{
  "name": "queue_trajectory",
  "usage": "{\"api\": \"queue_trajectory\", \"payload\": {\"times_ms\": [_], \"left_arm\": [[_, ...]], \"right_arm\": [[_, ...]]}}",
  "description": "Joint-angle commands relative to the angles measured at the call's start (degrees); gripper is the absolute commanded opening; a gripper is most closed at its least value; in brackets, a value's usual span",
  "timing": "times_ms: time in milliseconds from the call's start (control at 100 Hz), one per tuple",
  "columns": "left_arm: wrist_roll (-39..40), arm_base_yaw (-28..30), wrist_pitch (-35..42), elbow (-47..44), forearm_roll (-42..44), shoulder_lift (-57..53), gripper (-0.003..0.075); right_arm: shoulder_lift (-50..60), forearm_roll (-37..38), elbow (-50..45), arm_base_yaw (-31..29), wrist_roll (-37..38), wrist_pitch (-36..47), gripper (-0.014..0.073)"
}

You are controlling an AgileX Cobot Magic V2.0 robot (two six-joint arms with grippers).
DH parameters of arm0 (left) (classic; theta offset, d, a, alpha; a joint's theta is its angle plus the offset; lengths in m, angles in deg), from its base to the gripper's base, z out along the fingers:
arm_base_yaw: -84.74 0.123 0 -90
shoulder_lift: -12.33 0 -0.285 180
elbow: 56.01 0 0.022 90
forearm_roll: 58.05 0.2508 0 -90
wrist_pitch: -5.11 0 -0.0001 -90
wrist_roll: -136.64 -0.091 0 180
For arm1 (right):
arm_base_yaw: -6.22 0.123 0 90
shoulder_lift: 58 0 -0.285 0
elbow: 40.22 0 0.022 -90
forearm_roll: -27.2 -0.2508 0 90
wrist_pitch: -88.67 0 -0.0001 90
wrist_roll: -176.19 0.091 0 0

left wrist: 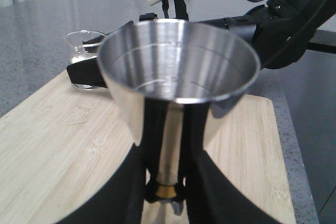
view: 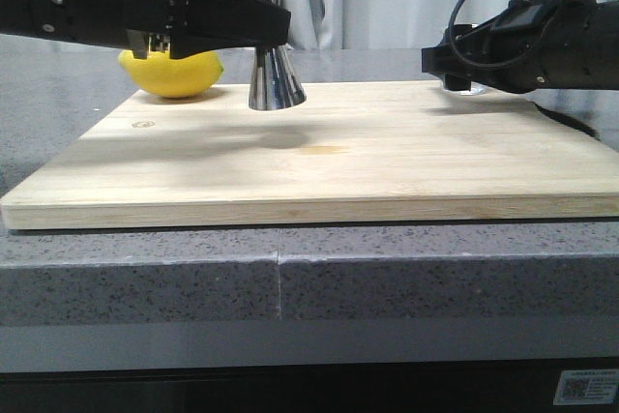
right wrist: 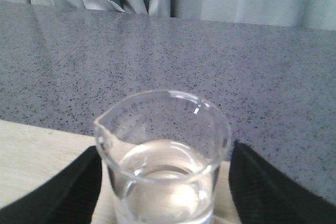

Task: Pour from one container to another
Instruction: 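Grasp the glass beaker with the right gripper and lift it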

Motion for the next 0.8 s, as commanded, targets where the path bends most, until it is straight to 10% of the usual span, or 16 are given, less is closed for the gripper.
{"api": "queue_trajectory", "payload": {"times_ms": [0, 790], "left_arm": [[0.1, -0.4, -4.3, 1.6, -4.5, -2.5, -0.0019], [0.1, -0.4, -4.2, 1.6, -4.4, -2.5, -0.0019]], "right_arm": [[2.1, 0.5, 1.5, 0.1, 0.1, 5.4, 0.0416], [3.5, 0.5, 1.5, 0.1, 0.1, 6.1, 0.0202]]}}
